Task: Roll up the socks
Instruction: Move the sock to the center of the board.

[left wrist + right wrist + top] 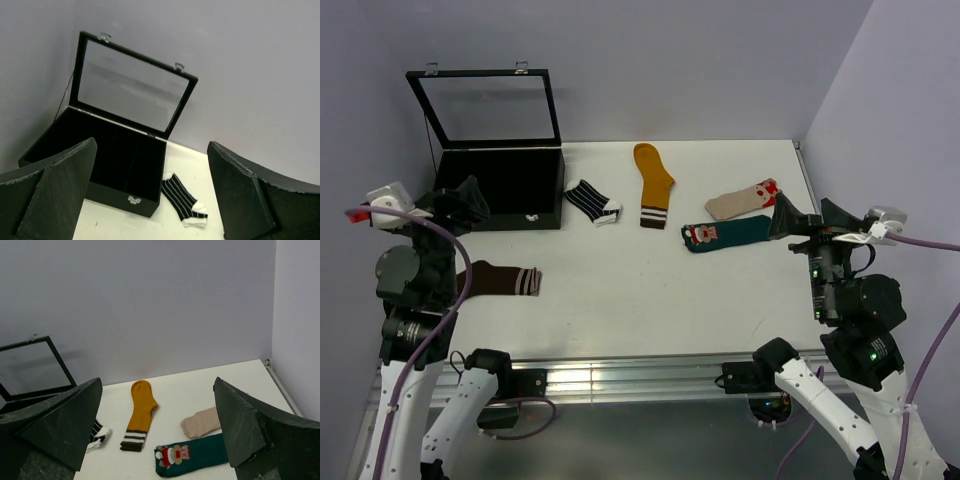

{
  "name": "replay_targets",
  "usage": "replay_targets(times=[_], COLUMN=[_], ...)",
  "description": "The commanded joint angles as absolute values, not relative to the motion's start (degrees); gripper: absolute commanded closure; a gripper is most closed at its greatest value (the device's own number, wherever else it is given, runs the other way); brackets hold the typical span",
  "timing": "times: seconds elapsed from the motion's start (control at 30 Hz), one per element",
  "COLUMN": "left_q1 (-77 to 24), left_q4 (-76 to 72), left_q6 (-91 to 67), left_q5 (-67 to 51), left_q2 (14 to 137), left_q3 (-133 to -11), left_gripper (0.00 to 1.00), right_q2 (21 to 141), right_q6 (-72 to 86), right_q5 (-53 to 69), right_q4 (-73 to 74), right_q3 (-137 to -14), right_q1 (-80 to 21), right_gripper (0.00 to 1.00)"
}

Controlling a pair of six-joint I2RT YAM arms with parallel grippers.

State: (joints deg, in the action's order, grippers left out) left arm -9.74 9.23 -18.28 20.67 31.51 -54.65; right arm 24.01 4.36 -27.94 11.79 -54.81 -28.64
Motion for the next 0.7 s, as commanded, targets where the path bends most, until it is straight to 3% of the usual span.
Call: replay_targets(times=[0.0, 0.5, 0.67], left_q1=[-9.84, -9.84, -10.72], left_q4=[10.63, 10.81, 10.55], left_q6=[-18.11, -21.53, -23.73], left_q5=[17.32, -3.42, -5.1], left_q2=[33.75, 51.67, 59.39], left_q3=[-56.95, -57.65, -58.71], left_gripper=[0.01, 0.01, 0.01], right_q2=[23.47, 24.87, 31.54], right_q6=[4.92, 17.48, 22.5], right_q5=[-26.63, -14.94, -16.07], right_q4=[11.07, 12.22, 15.64], right_q3=[-53.61, -44.74, -44.82], right_q1=[-29.0, -29.0, -29.0], right_gripper=[0.0, 0.0, 0.0])
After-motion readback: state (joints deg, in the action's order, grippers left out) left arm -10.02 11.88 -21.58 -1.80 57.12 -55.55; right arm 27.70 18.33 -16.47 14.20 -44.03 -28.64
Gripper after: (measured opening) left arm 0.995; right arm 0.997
